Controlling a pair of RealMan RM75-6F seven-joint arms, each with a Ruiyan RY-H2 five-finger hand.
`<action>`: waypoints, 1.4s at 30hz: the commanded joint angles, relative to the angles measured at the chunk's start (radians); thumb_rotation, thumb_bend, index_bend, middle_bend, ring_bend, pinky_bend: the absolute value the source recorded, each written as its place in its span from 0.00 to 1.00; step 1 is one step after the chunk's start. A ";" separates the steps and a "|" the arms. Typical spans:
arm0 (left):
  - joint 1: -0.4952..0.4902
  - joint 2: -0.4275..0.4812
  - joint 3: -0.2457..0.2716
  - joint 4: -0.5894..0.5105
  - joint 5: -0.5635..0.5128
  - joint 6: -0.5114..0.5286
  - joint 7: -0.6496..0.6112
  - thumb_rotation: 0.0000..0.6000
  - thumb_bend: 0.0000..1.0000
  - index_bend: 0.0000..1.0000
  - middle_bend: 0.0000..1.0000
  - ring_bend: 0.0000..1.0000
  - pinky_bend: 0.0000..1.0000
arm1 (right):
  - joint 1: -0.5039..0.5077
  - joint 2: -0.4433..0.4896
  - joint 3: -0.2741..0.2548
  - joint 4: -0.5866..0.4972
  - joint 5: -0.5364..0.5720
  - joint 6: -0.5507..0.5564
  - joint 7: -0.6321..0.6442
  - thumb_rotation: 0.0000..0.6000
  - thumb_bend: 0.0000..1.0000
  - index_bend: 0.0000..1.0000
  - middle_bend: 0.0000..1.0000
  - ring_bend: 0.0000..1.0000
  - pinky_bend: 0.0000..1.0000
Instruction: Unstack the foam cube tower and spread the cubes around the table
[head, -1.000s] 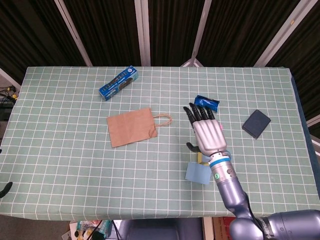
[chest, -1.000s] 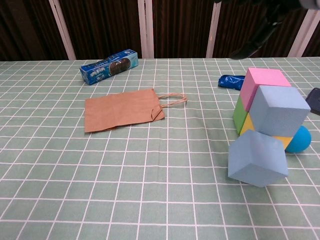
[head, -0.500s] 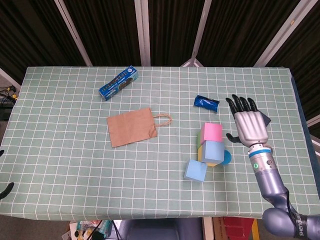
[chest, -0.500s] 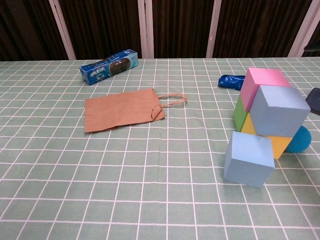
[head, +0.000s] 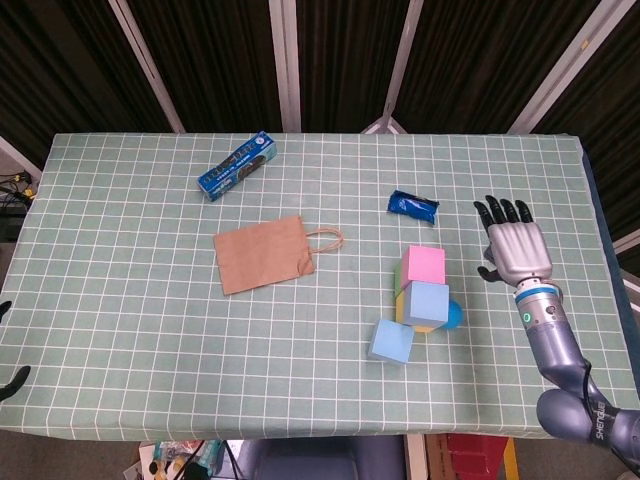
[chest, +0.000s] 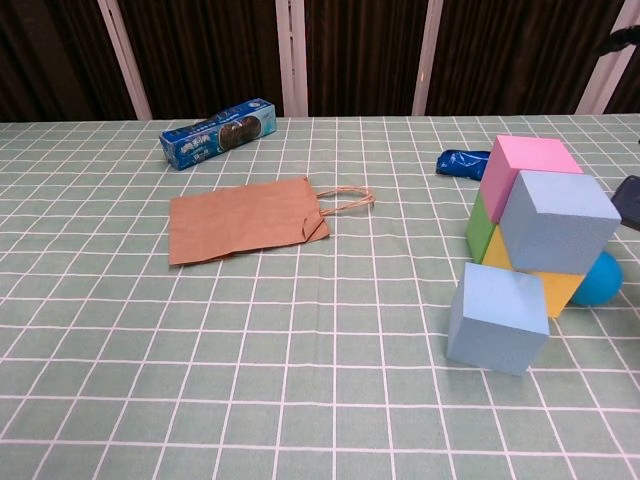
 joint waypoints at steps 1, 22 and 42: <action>-0.001 0.001 0.000 0.000 0.000 -0.002 -0.002 1.00 0.31 0.11 0.00 0.00 0.02 | 0.011 -0.019 0.003 -0.007 0.009 -0.048 0.027 1.00 0.24 0.00 0.07 0.03 0.00; 0.000 0.011 0.000 -0.001 -0.002 -0.005 -0.019 1.00 0.30 0.11 0.00 0.00 0.02 | 0.102 0.026 -0.042 -0.115 0.154 -0.085 -0.126 1.00 0.24 0.00 0.08 0.03 0.00; 0.004 0.024 -0.002 0.001 -0.001 0.001 -0.053 1.00 0.31 0.11 0.00 0.00 0.02 | 0.132 -0.009 -0.022 -0.181 0.168 -0.089 -0.030 1.00 0.24 0.00 0.08 0.03 0.00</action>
